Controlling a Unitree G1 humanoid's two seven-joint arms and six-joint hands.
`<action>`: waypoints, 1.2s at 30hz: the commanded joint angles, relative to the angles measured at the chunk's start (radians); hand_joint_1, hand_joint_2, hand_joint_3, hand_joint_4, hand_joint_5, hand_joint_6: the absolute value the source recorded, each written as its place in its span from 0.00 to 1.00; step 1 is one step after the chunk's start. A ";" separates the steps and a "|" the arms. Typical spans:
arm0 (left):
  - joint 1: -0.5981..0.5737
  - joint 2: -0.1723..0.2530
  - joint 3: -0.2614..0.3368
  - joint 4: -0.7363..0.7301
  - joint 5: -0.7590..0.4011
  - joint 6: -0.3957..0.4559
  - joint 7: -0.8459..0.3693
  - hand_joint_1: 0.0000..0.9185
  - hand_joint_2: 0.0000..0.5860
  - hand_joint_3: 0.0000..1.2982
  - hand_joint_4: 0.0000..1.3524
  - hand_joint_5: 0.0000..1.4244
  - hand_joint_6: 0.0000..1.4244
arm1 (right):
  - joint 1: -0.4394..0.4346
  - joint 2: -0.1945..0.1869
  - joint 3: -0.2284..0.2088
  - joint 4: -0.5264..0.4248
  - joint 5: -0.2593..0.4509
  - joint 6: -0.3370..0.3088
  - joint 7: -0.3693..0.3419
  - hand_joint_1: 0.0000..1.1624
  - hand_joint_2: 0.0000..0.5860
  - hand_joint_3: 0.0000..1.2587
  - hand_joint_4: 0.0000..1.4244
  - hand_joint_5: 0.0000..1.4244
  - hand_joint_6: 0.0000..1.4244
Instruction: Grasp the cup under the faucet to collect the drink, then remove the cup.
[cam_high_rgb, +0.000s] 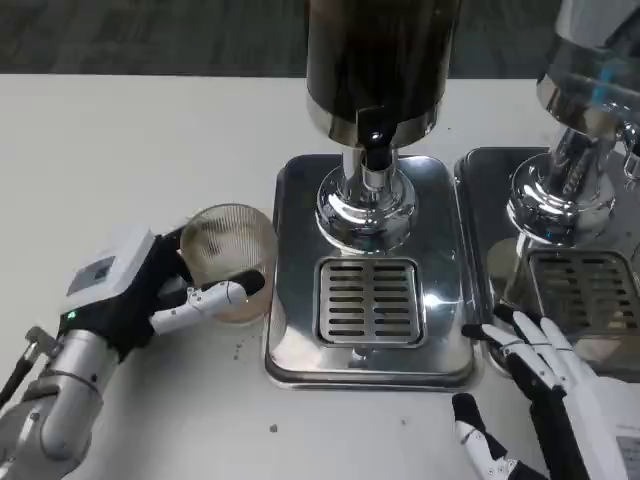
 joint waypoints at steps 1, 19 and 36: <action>0.014 -0.016 -0.048 0.014 0.049 0.031 -0.005 0.07 0.10 0.20 0.23 0.35 0.38 | 0.002 -0.001 -0.011 -0.010 0.003 -0.010 -0.014 0.36 0.77 0.22 0.08 0.06 0.15; 0.002 -0.051 -0.072 0.065 0.059 0.058 0.139 0.23 0.12 0.27 0.34 0.49 0.58 | -0.003 0.000 -0.042 -0.004 0.032 -0.025 -0.010 0.32 0.77 0.23 0.08 0.06 0.15; -0.011 -0.091 -0.060 0.137 0.041 0.037 0.244 0.24 0.22 0.49 0.58 0.73 0.88 | -0.013 0.000 -0.051 0.009 0.046 -0.035 -0.016 0.30 0.78 0.23 0.09 0.07 0.15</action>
